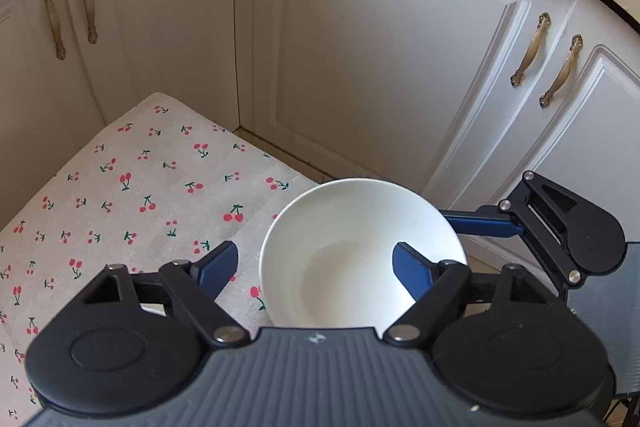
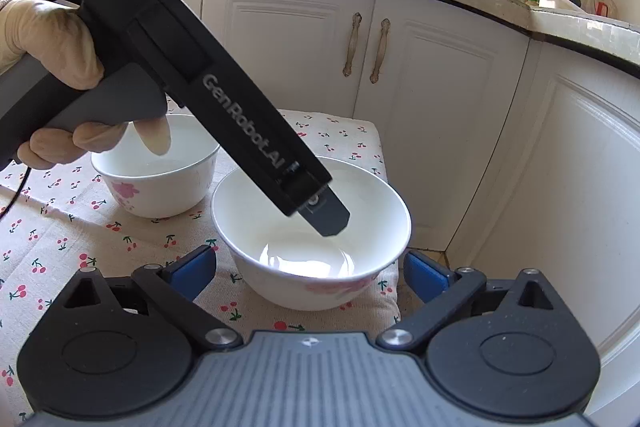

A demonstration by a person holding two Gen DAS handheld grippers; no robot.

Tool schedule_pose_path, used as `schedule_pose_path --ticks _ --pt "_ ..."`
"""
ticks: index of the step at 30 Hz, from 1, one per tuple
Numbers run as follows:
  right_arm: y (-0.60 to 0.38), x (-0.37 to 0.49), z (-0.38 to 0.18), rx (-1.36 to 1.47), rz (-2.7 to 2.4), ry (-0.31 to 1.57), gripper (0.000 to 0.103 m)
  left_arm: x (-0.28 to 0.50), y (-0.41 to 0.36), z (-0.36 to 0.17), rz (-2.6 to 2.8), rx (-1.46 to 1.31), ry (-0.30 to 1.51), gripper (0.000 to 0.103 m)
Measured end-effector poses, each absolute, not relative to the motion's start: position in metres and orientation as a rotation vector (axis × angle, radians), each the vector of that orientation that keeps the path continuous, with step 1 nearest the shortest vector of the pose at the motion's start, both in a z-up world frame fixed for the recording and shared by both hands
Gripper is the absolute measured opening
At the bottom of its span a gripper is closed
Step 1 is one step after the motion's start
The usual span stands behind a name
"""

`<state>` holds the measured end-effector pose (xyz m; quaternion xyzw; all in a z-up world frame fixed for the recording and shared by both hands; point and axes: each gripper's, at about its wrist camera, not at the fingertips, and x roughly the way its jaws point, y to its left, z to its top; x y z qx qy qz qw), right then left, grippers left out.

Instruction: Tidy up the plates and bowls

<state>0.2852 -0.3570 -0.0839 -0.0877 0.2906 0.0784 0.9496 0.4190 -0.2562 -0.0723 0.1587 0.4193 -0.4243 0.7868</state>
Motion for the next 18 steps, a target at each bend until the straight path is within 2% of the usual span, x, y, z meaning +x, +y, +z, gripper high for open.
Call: schedule_pose_path --ticks 4,9,11,18 --pt "-0.3569 0.2868 -0.0837 -0.177 0.165 0.586 0.098 0.4218 -0.259 -0.0765 -0.926 0.331 0.923 0.077" --pt "-0.3612 0.288 -0.0812 -0.153 0.165 0.585 0.095 0.4241 -0.2625 -0.0777 -0.941 0.332 0.931 0.076" --pt "-0.3624 0.2879 -0.0814 -0.156 0.166 0.585 0.095 0.4245 -0.2635 -0.0778 -0.949 0.336 0.936 0.07" --pt "-0.3619 0.2874 -0.0821 -0.151 0.163 0.586 0.095 0.4251 -0.2639 -0.0768 -0.946 0.339 0.936 0.07"
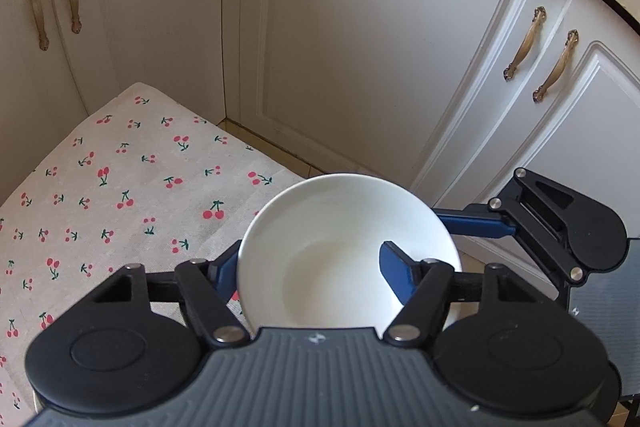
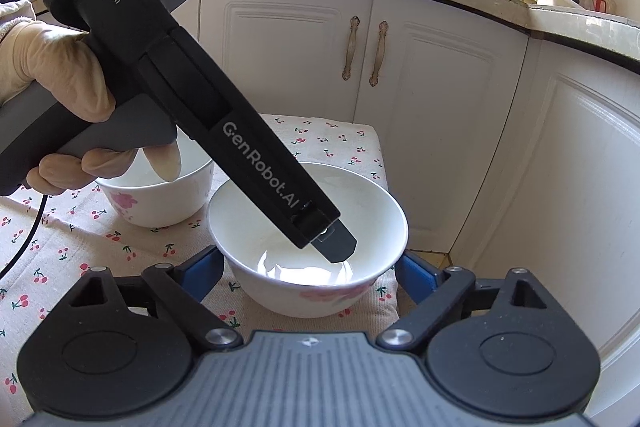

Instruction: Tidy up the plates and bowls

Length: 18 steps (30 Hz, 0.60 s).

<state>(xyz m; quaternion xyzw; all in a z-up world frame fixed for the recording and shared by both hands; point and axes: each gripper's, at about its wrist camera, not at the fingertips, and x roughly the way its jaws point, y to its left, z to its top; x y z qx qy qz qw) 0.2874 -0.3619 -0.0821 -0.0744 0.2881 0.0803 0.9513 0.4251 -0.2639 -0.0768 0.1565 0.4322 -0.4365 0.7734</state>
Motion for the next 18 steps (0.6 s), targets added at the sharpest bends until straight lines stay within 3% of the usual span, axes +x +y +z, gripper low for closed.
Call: schedule_pose_path --ticks 18 --pt "-0.357 0.274 -0.06 -0.141 0.183 0.608 0.095 0.401 -0.251 -0.054 -0.957 0.337 0.925 0.07"
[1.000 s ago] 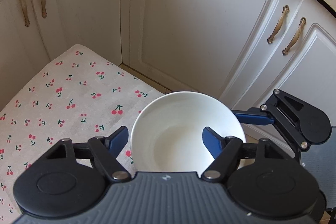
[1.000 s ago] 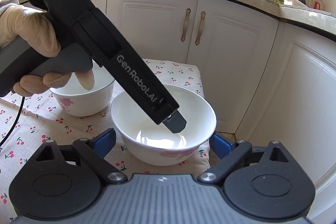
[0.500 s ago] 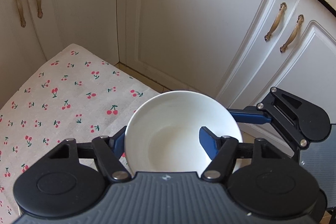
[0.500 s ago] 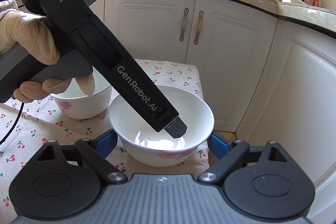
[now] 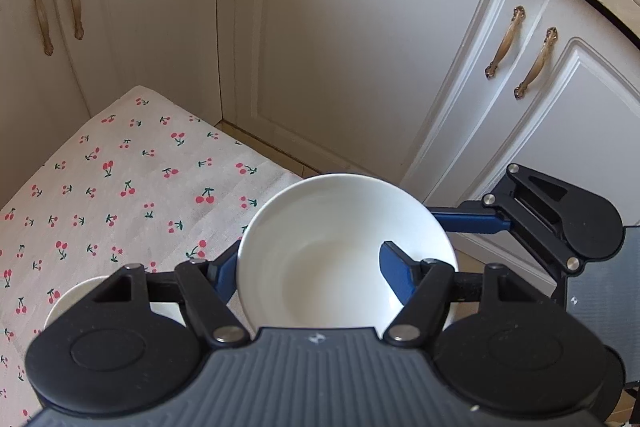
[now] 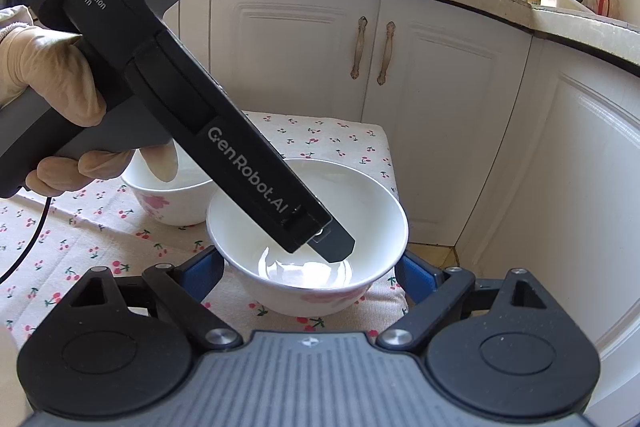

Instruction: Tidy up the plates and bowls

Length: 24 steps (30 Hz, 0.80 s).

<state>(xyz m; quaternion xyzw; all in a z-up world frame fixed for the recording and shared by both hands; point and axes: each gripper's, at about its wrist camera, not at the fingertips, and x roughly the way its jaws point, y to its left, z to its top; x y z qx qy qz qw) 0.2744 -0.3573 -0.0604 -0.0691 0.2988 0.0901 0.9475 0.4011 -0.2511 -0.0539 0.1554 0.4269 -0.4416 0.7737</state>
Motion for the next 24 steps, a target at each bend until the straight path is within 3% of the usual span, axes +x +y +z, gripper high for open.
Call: schedule_pose_path --ticks 24 --pt "-0.318 0.163 -0.012 -0.119 0.227 0.565 0.095 0.284 -0.197 0.008 -0.952 0.302 0.853 0.071"
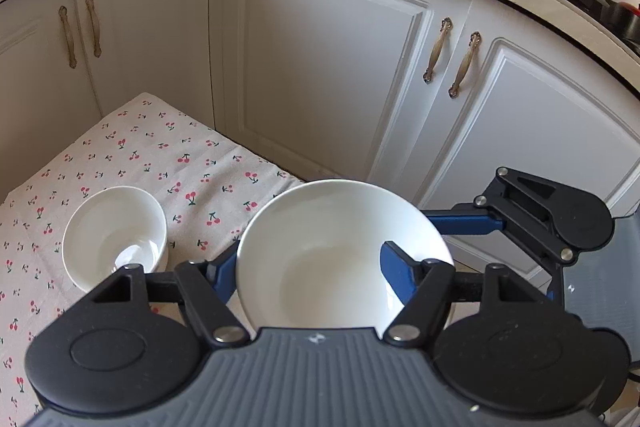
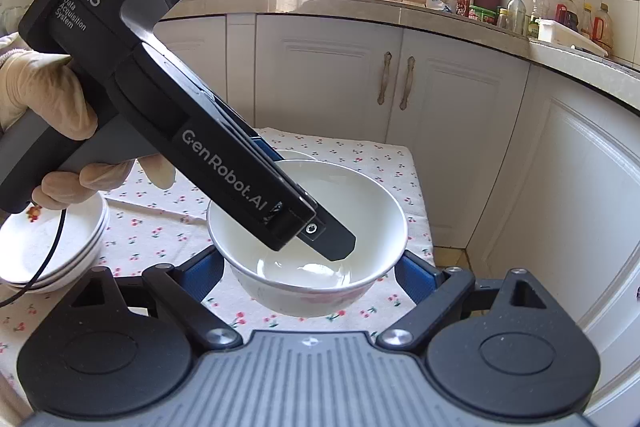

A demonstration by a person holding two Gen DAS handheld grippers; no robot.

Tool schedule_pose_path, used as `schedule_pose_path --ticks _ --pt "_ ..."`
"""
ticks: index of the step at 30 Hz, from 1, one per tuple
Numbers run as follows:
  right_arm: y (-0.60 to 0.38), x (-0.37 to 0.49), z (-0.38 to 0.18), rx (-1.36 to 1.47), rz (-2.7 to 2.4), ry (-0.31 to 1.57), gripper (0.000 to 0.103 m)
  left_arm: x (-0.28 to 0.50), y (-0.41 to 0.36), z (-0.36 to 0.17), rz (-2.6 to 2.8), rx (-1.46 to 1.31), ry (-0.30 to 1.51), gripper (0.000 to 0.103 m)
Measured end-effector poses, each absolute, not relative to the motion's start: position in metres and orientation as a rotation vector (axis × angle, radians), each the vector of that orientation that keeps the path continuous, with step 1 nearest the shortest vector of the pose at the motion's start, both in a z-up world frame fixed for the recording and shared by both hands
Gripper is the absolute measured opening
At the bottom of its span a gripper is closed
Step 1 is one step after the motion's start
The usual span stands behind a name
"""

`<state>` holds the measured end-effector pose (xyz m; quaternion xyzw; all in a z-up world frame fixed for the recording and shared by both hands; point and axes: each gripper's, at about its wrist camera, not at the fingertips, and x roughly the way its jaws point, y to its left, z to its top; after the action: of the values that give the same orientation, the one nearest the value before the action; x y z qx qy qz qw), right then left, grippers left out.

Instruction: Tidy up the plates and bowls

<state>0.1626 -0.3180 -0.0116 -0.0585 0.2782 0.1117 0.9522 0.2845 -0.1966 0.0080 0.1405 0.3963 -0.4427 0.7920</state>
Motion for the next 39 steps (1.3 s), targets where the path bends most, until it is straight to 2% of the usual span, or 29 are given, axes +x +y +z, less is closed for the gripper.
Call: schedule_pose_path --ticks 13,39 --pt "-0.286 0.13 -0.014 -0.16 0.3 0.591 0.095 0.24 -0.153 0.0 -0.906 0.257 0.858 0.072" --pt "-0.257 0.117 -0.036 -0.177 0.411 0.676 0.095 0.216 -0.11 -0.03 -0.865 0.223 0.907 0.074"
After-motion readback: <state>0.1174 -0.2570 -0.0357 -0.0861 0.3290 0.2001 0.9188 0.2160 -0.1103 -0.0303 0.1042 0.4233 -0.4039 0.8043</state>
